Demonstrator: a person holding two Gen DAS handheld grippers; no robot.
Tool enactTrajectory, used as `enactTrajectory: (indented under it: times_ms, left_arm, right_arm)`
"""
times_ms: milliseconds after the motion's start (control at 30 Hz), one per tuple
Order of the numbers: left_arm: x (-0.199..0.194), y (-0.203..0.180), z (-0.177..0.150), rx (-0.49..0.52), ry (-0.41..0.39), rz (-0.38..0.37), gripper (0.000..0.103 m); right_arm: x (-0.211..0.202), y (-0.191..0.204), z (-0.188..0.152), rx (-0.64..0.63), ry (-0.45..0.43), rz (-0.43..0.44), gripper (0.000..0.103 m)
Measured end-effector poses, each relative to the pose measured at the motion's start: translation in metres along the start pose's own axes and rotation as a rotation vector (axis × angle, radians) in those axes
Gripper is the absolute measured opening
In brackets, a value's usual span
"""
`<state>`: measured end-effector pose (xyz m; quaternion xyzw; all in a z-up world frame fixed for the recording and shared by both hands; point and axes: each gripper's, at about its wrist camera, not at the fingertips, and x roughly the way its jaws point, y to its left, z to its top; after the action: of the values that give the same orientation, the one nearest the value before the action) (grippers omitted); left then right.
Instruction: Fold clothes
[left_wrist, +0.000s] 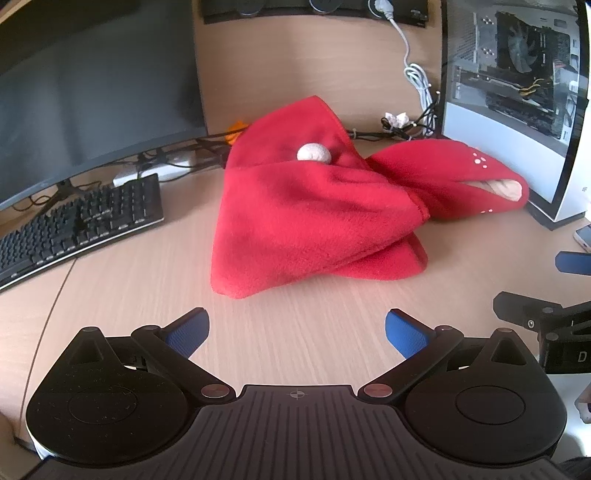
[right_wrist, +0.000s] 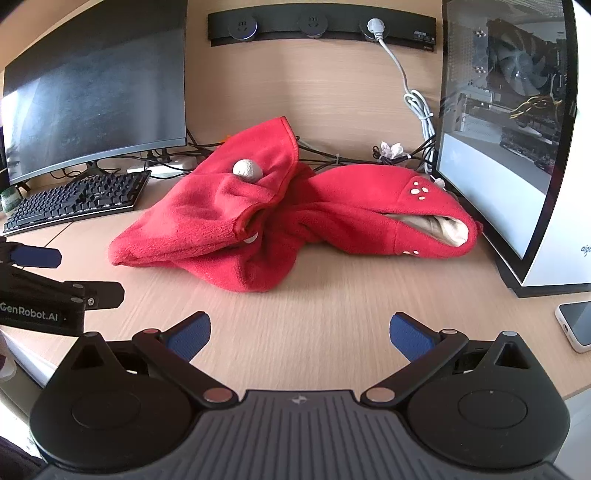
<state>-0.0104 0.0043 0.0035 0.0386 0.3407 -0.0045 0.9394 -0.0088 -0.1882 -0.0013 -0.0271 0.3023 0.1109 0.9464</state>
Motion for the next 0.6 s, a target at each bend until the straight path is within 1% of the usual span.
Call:
enactTrajectory:
  times_ms: [600]
  left_arm:
    - [0.0037,-0.0085,0.0034,0.041,0.004,-0.033,0.103]
  right_arm:
    - [0.0016,-0.0041,-0.0005,0.016,0.016,-0.026,0.103]
